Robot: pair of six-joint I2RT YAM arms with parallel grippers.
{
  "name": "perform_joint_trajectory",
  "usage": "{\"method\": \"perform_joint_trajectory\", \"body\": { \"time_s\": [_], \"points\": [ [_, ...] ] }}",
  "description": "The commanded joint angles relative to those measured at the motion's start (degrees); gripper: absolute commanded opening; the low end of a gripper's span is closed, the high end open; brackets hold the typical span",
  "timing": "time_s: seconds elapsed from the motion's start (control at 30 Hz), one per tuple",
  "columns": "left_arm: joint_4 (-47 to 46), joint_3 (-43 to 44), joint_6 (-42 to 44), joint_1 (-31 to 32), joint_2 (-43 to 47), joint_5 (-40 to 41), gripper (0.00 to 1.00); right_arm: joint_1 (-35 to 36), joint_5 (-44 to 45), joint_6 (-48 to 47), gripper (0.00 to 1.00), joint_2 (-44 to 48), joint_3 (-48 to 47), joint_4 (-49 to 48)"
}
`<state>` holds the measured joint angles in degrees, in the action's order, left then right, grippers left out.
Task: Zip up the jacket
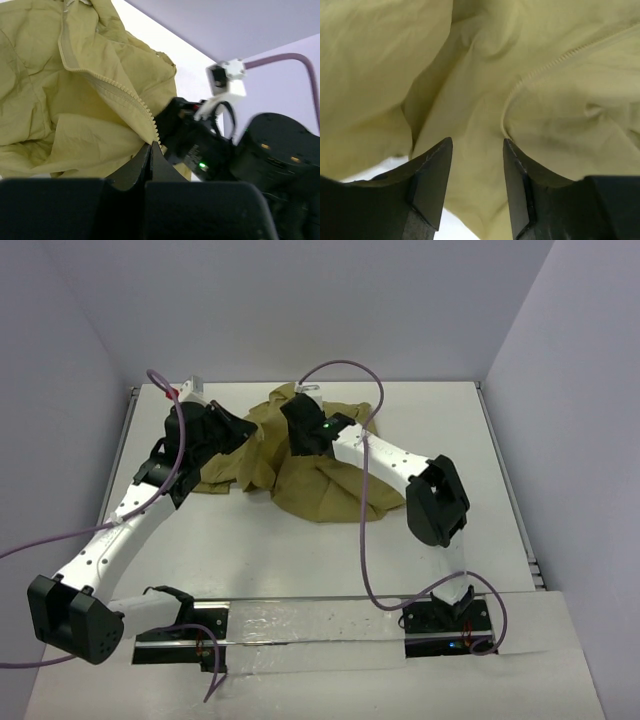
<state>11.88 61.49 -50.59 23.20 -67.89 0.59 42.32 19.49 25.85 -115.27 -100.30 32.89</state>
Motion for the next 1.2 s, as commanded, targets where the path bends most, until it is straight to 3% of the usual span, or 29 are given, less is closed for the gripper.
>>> {"method": "perform_joint_trajectory", "body": {
  "time_s": [0.0, 0.2, 0.33, 1.03, 1.1, 1.17],
  "points": [
    [-0.7, -0.9, -0.7, 0.0, 2.2, 0.7, 0.0, -2.3, 5.4, -2.6, 0.54, 11.4, 4.7, 1.4],
    [-1.4, -1.0, -1.0, 0.0, 2.1, -0.1, 0.0, -3.0, 9.4, -6.1, 0.51, 24.3, 20.4, -3.2],
    [-2.5, -1.7, -1.5, 0.0, 2.4, -0.1, 0.0, -2.8, 8.2, -8.4, 0.53, 25.5, 29.1, -3.2],
    [-2.8, -2.0, -2.3, 0.1, 2.4, -1.4, 0.0, 1.1, 10.8, -14.2, 0.53, 7.6, 26.9, -4.4],
    [-2.8, -2.0, -2.3, 0.0, 2.2, -1.4, 0.0, 1.1, 12.1, -14.0, 0.49, 6.5, 26.4, -4.4],
    [-3.1, -2.2, -2.4, 0.1, 2.1, -1.7, 0.0, 1.2, 14.3, -13.1, 0.38, 6.0, 25.6, -4.0]
  ]
}}
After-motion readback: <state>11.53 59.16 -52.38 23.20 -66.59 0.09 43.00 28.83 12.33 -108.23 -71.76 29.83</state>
